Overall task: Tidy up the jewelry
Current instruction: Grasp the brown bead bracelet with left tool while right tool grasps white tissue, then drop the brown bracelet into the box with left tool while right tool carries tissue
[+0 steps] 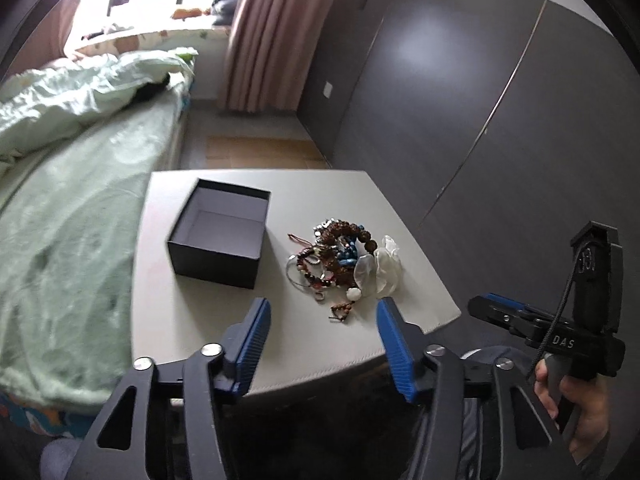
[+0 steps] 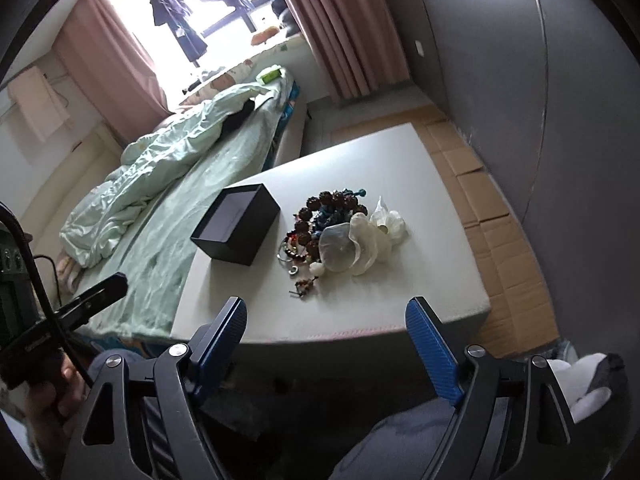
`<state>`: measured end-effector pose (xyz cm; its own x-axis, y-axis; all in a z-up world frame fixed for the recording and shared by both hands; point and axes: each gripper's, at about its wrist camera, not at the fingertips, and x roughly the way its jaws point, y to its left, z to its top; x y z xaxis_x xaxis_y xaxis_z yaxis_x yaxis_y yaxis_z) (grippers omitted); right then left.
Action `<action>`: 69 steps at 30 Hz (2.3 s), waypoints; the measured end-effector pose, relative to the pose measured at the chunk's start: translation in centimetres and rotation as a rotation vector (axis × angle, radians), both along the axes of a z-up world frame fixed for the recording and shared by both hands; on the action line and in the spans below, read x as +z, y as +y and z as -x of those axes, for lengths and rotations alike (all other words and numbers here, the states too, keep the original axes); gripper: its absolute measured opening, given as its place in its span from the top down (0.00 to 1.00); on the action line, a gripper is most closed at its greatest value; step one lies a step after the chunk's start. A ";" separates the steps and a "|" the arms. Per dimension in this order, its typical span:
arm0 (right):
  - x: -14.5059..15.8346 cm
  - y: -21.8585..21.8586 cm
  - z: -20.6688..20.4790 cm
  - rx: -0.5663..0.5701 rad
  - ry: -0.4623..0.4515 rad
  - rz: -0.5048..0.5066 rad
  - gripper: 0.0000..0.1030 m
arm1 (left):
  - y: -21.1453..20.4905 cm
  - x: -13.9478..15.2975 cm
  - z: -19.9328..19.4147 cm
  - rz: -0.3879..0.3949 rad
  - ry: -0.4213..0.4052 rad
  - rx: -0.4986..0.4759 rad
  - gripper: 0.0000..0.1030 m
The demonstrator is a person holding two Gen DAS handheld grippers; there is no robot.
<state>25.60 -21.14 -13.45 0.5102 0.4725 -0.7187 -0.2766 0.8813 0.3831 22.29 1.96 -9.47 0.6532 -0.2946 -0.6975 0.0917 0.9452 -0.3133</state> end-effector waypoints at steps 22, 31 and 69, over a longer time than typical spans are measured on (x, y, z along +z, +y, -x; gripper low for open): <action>-6.7 1.2 -11.8 -0.046 0.209 -0.038 0.38 | -2.7 -6.2 -15.6 -0.018 0.208 -0.203 0.53; -9.4 2.0 -14.0 -0.050 0.280 0.000 0.38 | -3.4 -9.7 -18.3 -0.001 0.238 -0.242 0.64; -1.5 4.6 -9.9 0.001 -0.035 -0.225 0.96 | 2.6 0.4 -12.7 0.147 -0.065 -0.136 0.81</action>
